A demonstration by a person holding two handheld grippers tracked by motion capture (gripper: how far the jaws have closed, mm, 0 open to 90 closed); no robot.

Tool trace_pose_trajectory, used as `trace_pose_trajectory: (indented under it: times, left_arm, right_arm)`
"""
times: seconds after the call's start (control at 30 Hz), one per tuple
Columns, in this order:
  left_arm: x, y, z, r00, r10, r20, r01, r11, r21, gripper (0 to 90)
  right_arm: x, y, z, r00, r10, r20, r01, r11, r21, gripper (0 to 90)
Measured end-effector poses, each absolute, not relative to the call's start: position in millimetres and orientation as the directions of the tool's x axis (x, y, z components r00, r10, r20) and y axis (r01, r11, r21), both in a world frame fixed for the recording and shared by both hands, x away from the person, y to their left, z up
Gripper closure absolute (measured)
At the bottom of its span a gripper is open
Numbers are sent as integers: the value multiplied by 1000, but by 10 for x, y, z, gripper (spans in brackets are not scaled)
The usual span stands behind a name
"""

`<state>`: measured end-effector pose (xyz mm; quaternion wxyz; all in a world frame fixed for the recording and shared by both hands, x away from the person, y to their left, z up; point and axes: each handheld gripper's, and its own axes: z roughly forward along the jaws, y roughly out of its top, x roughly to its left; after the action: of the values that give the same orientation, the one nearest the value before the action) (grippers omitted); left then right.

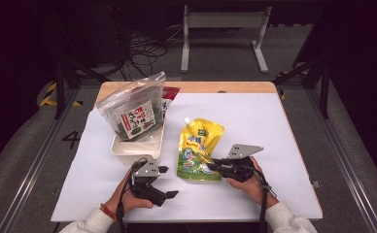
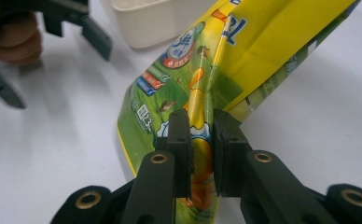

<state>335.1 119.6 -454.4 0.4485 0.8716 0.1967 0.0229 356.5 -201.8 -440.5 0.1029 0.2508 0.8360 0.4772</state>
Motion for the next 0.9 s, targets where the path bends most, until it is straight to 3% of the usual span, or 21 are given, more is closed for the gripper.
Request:
trace_pose_trajectory:
  times: [0.43,0.57,0.73,0.9]
  left_arm:
    - [3422,1119,-4384,916,358,-181,334,-434,837,112]
    - [3423,1158,-4349,891,425,-160,351,-419,838,156]
    - [3433,1225,-4443,877,443,-187,392,-433,812,126]
    - [3405,1129,-4494,891,406,-205,393,-461,796,126]
  right_arm:
    - [3228,-1947,-4348,-923,385,-28,145,414,899,798]
    - [3198,-1938,-4325,-922,386,-39,133,410,903,801]
    - [3191,-1941,-4345,-928,371,-29,132,401,907,801]
    - [3182,-1948,-4337,-937,348,-38,112,401,909,802]
